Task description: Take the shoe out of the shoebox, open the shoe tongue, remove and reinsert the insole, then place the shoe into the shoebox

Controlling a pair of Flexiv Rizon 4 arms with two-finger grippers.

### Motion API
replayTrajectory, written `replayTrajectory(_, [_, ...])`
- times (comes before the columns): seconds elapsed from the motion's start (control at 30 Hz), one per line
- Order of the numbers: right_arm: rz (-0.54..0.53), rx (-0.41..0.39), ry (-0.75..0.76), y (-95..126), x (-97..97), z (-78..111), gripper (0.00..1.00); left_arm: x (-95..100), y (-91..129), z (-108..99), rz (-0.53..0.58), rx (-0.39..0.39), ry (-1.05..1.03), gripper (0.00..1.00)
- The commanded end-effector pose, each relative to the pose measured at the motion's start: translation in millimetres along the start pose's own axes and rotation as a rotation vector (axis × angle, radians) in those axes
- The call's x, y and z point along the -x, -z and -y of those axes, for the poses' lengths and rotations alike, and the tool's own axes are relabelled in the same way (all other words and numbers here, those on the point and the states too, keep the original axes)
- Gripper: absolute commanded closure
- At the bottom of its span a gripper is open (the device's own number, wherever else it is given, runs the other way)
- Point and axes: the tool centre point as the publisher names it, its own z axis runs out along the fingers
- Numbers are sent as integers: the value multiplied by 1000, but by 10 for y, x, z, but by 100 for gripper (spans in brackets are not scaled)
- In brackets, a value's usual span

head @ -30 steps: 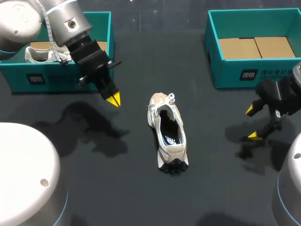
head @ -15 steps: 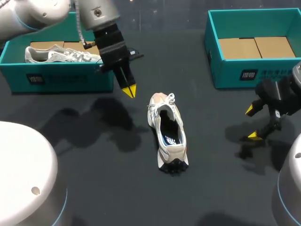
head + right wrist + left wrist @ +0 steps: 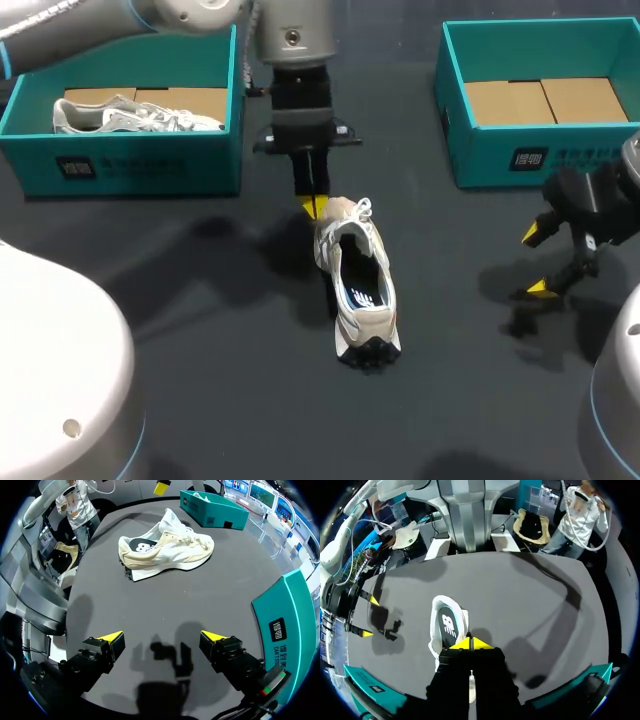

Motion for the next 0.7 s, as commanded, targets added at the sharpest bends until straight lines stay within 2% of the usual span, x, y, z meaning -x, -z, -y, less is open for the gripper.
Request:
replayTrajectory(0.03, [3, -2, 0, 1, -20, 0, 0, 157, -109, 59, -209, 14, -17, 100])
replayTrajectory(0.13, [3, -2, 0, 1, -20, 0, 0, 215, -219, 93, -234, 9, -70, 100])
replayTrajectory(0.37, [3, -2, 0, 1, -20, 0, 0, 219, -225, 96, -248, 3, -87, 100])
replayTrajectory(0.57, [3, -2, 0, 1, -20, 0, 0, 357, -573, 55, -282, 26, -138, 100])
replayTrajectory(0.63, [3, -2, 0, 1, -20, 0, 0, 396, -709, 56, -281, 67, -148, 100])
replayTrajectory(0.7, [3, -2, 0, 1, -20, 0, 0, 423, -779, 49, -298, 61, -188, 100])
